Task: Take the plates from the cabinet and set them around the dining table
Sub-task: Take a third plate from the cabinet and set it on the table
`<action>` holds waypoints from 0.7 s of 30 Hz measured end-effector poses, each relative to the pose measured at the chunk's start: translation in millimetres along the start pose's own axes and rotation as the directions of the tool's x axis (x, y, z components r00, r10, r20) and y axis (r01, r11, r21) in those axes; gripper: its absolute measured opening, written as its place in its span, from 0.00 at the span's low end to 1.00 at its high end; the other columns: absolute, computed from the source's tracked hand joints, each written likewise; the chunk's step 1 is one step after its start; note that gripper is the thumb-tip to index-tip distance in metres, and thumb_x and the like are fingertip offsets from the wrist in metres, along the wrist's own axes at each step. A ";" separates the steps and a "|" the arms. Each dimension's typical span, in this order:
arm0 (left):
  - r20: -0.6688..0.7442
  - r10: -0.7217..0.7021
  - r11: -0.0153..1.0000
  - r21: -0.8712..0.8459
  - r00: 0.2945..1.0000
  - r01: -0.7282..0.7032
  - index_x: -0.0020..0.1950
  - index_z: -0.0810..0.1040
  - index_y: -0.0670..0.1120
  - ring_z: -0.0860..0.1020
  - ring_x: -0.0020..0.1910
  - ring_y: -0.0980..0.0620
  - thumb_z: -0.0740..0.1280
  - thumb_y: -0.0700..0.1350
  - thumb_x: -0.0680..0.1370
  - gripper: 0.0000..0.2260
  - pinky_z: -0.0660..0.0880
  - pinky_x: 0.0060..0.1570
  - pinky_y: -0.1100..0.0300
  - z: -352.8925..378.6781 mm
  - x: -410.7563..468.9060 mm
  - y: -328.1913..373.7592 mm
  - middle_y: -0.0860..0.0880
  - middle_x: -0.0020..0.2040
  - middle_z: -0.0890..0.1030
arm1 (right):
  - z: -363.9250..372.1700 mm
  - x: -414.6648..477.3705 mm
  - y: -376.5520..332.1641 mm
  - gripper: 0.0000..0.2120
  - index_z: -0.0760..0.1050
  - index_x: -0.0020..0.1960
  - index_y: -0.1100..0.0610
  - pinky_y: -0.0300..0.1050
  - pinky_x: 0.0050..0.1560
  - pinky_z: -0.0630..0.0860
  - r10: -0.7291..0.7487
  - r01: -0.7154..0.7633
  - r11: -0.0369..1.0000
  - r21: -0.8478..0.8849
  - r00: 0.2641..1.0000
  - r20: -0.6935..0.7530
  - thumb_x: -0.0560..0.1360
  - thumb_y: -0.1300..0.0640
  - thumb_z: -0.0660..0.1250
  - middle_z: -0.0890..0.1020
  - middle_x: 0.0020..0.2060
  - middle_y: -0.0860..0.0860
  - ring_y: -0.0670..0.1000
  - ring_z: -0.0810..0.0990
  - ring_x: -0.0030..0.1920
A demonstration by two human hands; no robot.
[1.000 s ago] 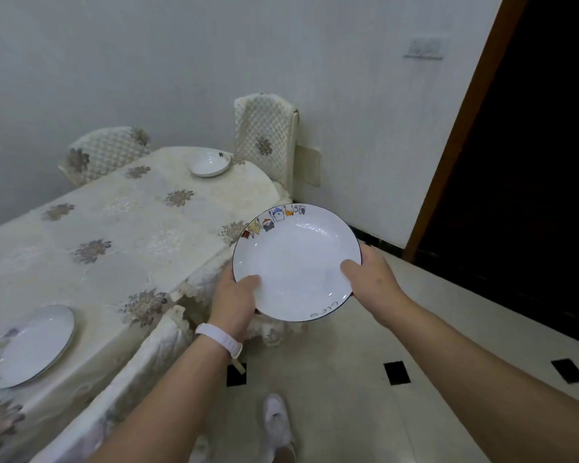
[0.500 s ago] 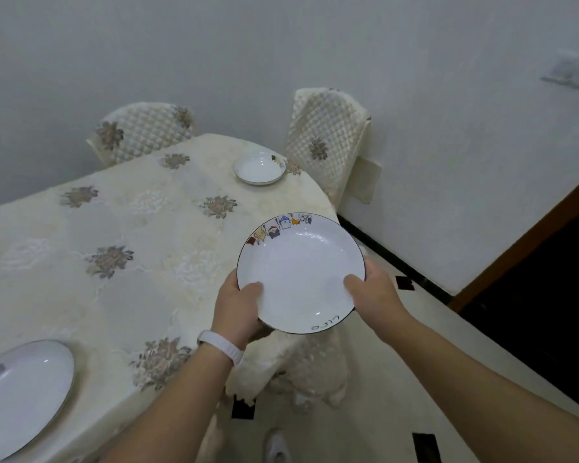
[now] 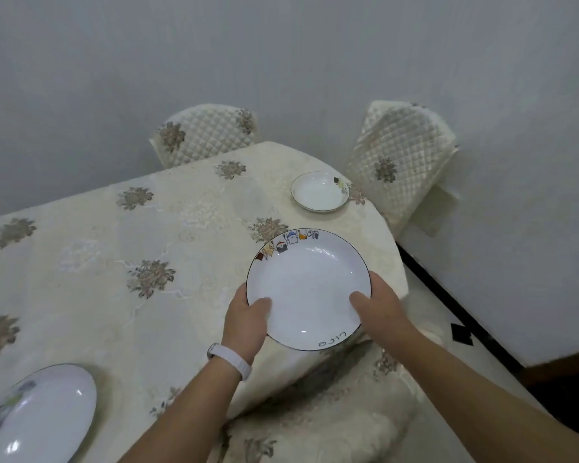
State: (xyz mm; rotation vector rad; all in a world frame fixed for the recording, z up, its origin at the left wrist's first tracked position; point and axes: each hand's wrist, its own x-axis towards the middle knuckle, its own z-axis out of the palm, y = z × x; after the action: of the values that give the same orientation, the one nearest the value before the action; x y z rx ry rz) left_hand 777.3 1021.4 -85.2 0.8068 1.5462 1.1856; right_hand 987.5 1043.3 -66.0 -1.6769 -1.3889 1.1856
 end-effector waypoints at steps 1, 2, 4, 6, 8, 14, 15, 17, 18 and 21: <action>-0.019 -0.001 1.000 0.002 1.000 0.001 0.55 0.77 0.53 0.81 0.50 0.50 0.63 0.42 0.71 0.14 0.78 0.45 0.54 1.7 6.6 -0.6 0.51 0.52 0.83 | 0.9 12.3 1.3 0.22 0.74 0.58 0.52 0.39 0.39 0.73 -0.005 0.005 1.000 -0.004 1.000 0.024 0.65 0.55 0.57 0.80 0.48 0.45 0.46 0.79 0.48; -0.048 -0.004 1.000 0.003 0.999 0.004 0.55 0.77 0.52 0.81 0.49 0.50 0.64 0.41 0.72 0.13 0.77 0.44 0.55 3.9 13.3 -2.1 0.51 0.52 0.83 | 2.2 24.5 2.9 0.21 0.74 0.58 0.52 0.38 0.38 0.72 -0.009 0.009 1.000 -0.005 0.998 0.054 0.66 0.56 0.57 0.80 0.48 0.46 0.45 0.78 0.47; -0.111 -0.011 1.000 -0.003 0.994 0.011 0.56 0.77 0.51 0.81 0.49 0.51 0.63 0.37 0.76 0.13 0.76 0.43 0.56 9.0 25.6 -6.0 0.51 0.52 0.82 | 5.6 49.7 9.5 0.18 0.73 0.60 0.53 0.38 0.38 0.72 -0.015 0.015 1.000 0.000 0.993 0.118 0.70 0.58 0.59 0.80 0.49 0.47 0.44 0.78 0.48; -0.176 -0.047 0.999 -0.008 0.983 0.046 0.56 0.77 0.51 0.81 0.50 0.50 0.62 0.36 0.76 0.14 0.77 0.44 0.55 14.3 34.9 -11.7 0.50 0.52 0.83 | 9.5 73.1 15.4 0.20 0.73 0.61 0.53 0.39 0.39 0.73 -0.007 0.008 1.000 -0.006 0.984 0.178 0.69 0.57 0.59 0.80 0.50 0.47 0.45 0.78 0.49; -0.239 -0.065 0.998 -0.028 0.969 0.060 0.59 0.77 0.51 0.80 0.51 0.49 0.62 0.36 0.76 0.15 0.78 0.46 0.54 18.8 44.5 -18.5 0.50 0.54 0.82 | 15.5 98.6 20.0 0.21 0.72 0.61 0.53 0.40 0.39 0.73 -0.002 0.007 1.000 -0.020 0.971 0.238 0.67 0.55 0.59 0.79 0.48 0.46 0.45 0.78 0.47; -0.388 -0.137 0.990 -0.021 0.912 0.140 0.61 0.73 0.50 0.79 0.51 0.51 0.62 0.37 0.78 0.14 0.77 0.44 0.55 34.3 67.1 -51.2 0.52 0.54 0.80 | 28.8 155.8 49.2 0.15 0.70 0.60 0.49 0.41 0.40 0.72 0.031 0.021 0.991 -0.135 0.927 0.375 0.75 0.61 0.60 0.78 0.47 0.43 0.43 0.76 0.47; -0.407 -0.152 0.987 -0.012 0.901 0.161 0.60 0.71 0.50 0.78 0.51 0.50 0.63 0.38 0.78 0.12 0.77 0.44 0.53 36.2 69.9 -58.4 0.51 0.53 0.79 | 31.1 161.1 56.5 0.16 0.71 0.60 0.49 0.43 0.41 0.72 0.045 0.019 0.987 -0.158 0.919 0.392 0.75 0.60 0.60 0.78 0.48 0.44 0.46 0.77 0.47; -0.434 -0.187 0.978 0.006 0.881 0.210 0.55 0.69 0.51 0.78 0.49 0.47 0.63 0.39 0.78 0.09 0.78 0.45 0.48 38.5 75.2 -73.6 0.49 0.51 0.78 | 36.8 169.5 72.0 0.16 0.71 0.61 0.51 0.45 0.44 0.73 0.062 0.029 0.979 -0.203 0.902 0.427 0.75 0.60 0.61 0.79 0.50 0.47 0.50 0.78 0.49; -0.441 -0.208 0.971 0.012 0.873 0.237 0.55 0.69 0.50 0.78 0.48 0.47 0.63 0.39 0.78 0.09 0.78 0.46 0.47 39.4 77.4 -81.4 0.48 0.50 0.78 | 39.4 172.9 80.0 0.16 0.70 0.62 0.51 0.45 0.43 0.73 0.071 0.036 0.973 -0.227 0.893 0.445 0.75 0.60 0.60 0.79 0.50 0.47 0.51 0.78 0.50; -0.451 -0.236 0.957 0.048 0.860 0.288 0.56 0.68 0.48 0.78 0.47 0.49 0.63 0.41 0.78 0.08 0.76 0.43 0.53 40.1 81.9 -102.4 0.49 0.49 0.78 | 47.6 179.8 97.7 0.18 0.68 0.64 0.51 0.44 0.42 0.72 0.098 0.050 0.956 -0.289 0.874 0.475 0.75 0.59 0.60 0.79 0.50 0.48 0.52 0.77 0.50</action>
State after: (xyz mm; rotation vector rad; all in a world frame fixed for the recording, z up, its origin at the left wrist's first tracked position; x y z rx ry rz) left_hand 797.7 1076.8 -209.0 0.3853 2.0407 1.1311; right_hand 986.4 1192.8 -213.6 -1.6567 -1.9371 1.5523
